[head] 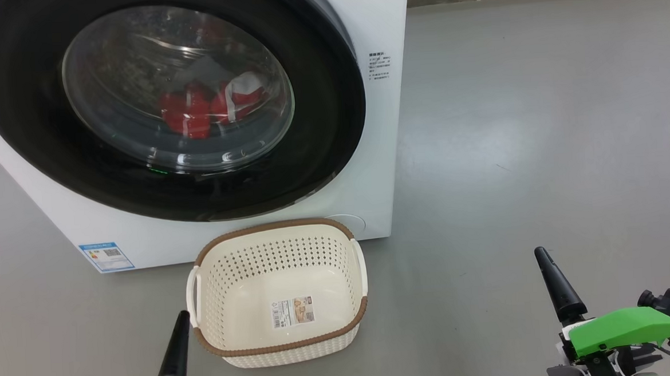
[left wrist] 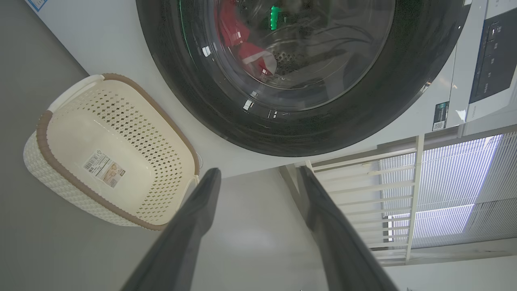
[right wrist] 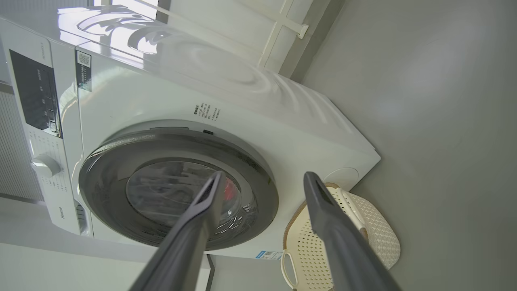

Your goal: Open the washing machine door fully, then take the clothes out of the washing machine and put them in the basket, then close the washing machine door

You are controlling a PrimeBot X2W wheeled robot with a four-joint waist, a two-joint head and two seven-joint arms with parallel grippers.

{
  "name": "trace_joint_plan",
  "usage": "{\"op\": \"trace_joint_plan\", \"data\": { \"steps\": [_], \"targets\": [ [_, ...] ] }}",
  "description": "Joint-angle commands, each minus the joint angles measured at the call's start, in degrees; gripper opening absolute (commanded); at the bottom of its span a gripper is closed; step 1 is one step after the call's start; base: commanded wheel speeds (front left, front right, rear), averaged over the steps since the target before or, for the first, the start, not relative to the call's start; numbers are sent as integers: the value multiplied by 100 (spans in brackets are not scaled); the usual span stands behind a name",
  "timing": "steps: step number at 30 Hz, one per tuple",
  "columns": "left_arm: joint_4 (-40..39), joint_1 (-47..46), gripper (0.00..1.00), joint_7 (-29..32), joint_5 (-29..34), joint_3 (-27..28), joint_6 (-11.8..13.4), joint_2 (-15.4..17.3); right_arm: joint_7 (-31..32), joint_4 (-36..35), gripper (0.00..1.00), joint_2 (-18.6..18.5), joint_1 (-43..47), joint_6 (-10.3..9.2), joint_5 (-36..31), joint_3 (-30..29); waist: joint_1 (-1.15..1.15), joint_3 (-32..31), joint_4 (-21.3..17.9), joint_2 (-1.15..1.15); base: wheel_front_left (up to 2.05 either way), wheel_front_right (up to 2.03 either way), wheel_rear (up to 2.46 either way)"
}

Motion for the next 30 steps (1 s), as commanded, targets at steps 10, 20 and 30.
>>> {"op": "trace_joint_plan", "data": {
  "steps": [10, 20, 30],
  "targets": [
    [-193, -439, 100, -231, 997, 34, 48, 16, -228, -286, 100, -56, -410, -1, -1059, 158, -1, 2, -8, 0, 0, 0, 0],
    [-303, -524, 100, -399, 1834, 3, 168, 17, -396, -406, 100, -68, -490, -2, -1860, 295, -1, -5, -16, 0, 0, 0, 0],
    [-376, -618, 100, -567, 2609, -115, 267, 25, -564, -496, 100, -80, -598, -2, -2779, 383, -1, 16, -20, 0, 0, 0, 0]
  ]
}}
